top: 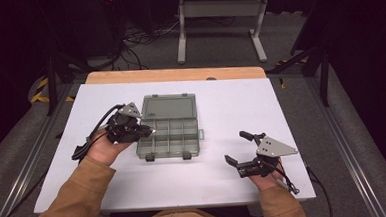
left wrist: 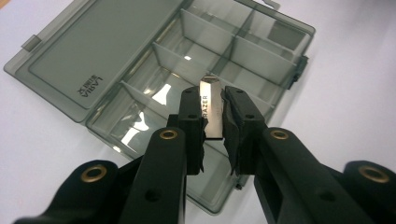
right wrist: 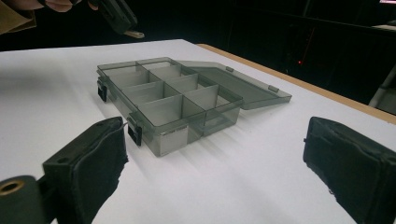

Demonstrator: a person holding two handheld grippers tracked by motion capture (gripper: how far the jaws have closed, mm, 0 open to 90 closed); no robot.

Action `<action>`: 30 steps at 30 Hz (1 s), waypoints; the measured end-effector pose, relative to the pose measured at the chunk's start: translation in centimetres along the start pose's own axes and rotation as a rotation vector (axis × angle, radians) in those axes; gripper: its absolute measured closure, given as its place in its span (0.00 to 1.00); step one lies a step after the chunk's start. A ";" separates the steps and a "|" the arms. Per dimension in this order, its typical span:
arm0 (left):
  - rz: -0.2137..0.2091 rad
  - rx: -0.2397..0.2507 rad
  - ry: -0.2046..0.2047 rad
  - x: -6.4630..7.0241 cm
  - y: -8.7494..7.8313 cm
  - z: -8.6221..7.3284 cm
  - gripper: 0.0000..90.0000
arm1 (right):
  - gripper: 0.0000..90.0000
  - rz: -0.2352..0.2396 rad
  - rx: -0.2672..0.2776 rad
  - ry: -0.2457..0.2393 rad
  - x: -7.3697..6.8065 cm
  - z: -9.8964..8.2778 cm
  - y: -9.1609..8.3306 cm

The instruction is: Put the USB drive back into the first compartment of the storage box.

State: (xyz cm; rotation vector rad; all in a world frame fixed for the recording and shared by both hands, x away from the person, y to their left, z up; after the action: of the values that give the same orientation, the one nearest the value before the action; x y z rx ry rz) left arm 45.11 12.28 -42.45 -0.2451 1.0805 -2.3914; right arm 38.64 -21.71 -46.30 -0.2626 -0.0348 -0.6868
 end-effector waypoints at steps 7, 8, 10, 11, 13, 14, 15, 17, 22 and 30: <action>0.024 0.000 -0.036 -1.2 0.6 0.0 0.87 | 0.07 0.001 0.000 -0.001 0.0 0.0 0.0; 0.032 -0.005 -0.043 -1.4 0.8 -0.1 0.87 | 0.07 0.001 0.000 0.000 0.0 0.0 0.0; 0.036 -0.006 -0.048 -1.6 0.9 -0.1 0.87 | 0.07 0.001 0.001 0.000 0.0 0.0 0.0; 0.037 -0.005 -0.057 -1.7 1.1 -0.1 0.87 | 0.07 0.001 0.000 0.001 0.0 0.0 0.0; 0.042 -0.007 -0.065 -2.0 1.3 0.0 0.87 | 0.07 0.001 -0.001 0.000 0.0 0.0 0.0; 0.044 -0.010 -0.072 -2.1 1.4 0.0 0.87 | 0.07 0.002 0.001 0.000 0.0 0.0 0.0; 0.047 -0.012 -0.076 -2.3 1.6 -0.1 0.87 | 0.07 0.002 0.001 0.000 0.0 0.0 0.0; 0.049 -0.015 -0.086 -2.6 1.8 -0.1 0.87 | 0.07 0.001 0.001 0.001 0.1 0.0 0.0; 0.070 -0.023 -0.099 -3.1 2.2 -0.2 0.87 | 0.07 0.002 0.001 -0.001 0.1 0.0 0.0; 0.076 -0.032 -0.119 -3.7 2.8 -0.3 0.87 | 0.07 0.004 0.000 -0.003 0.1 0.0 0.0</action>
State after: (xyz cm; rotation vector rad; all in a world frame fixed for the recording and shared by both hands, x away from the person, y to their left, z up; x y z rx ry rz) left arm 49.21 12.83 -44.62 -0.3462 1.0557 -2.2634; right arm 38.66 -21.77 -46.31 -0.2634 -0.0372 -0.6829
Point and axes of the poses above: each handheld gripper's, and its own axes: y roughly forward along the jaws, z roughly out of its top, x roughly to its right, the point moved 6 cm from there along y, roughly forward along the jaws, and after that the axes turned 2 degrees about y, right-handed, at the moved point
